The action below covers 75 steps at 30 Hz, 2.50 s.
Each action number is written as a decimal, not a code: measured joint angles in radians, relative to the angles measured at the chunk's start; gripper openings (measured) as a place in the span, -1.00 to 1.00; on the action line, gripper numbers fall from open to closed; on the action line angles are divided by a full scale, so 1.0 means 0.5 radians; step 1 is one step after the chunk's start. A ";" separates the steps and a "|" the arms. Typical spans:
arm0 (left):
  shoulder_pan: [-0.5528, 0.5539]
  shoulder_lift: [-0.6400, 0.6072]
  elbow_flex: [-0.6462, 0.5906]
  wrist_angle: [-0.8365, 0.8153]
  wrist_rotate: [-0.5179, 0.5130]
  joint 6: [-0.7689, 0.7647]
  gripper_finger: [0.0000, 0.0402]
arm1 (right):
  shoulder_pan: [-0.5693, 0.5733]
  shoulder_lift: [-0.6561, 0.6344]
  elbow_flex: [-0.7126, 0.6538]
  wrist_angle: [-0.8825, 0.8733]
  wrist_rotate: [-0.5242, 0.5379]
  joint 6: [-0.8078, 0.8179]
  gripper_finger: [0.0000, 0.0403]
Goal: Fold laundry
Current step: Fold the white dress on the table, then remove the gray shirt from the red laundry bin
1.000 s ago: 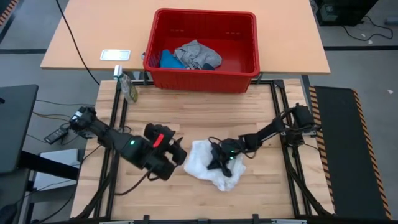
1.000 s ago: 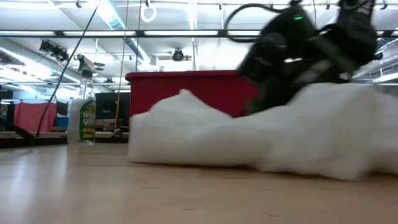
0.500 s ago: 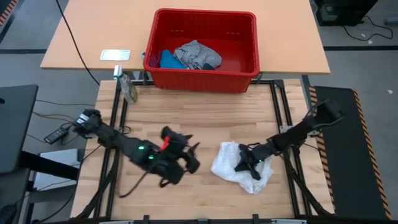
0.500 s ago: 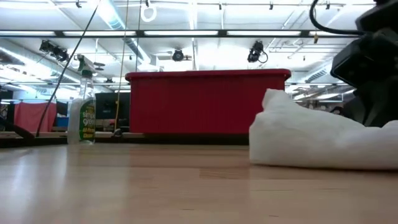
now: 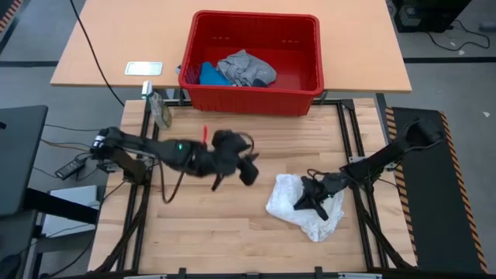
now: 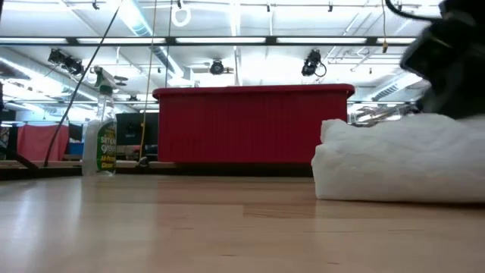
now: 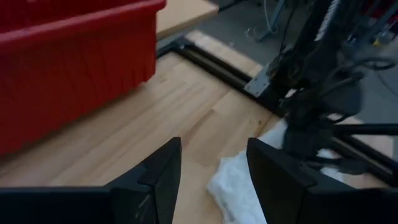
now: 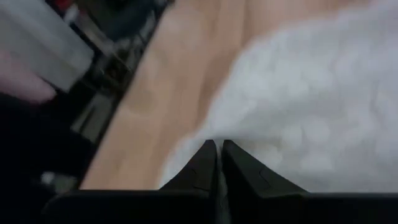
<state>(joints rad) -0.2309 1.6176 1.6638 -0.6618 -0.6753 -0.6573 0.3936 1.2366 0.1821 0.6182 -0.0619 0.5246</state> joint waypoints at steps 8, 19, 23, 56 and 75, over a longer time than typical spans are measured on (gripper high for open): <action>0.587 -0.104 -0.001 -0.119 0.599 0.449 -0.15 | -0.274 -0.105 0.349 0.058 0.372 -0.224 -0.82; 1.630 -0.100 -0.002 0.080 1.301 0.912 -0.21 | -0.891 0.113 1.230 -0.242 0.636 -0.747 -0.82; 1.799 -0.018 -0.002 0.051 1.539 1.068 -0.21 | -1.186 0.232 1.566 -0.474 0.790 -0.765 -0.82; 1.814 0.494 0.000 0.252 1.773 1.349 -0.20 | -2.606 1.892 3.607 -2.142 -0.260 -1.255 -0.30; 2.043 0.630 0.003 0.610 1.928 1.169 -0.21 | -2.753 2.653 4.351 -2.732 -0.382 -1.168 0.17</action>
<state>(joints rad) 0.7907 1.9324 1.6653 -0.3566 0.2888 -0.0726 -0.9831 2.5629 2.3576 -0.7480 -0.2531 -0.0593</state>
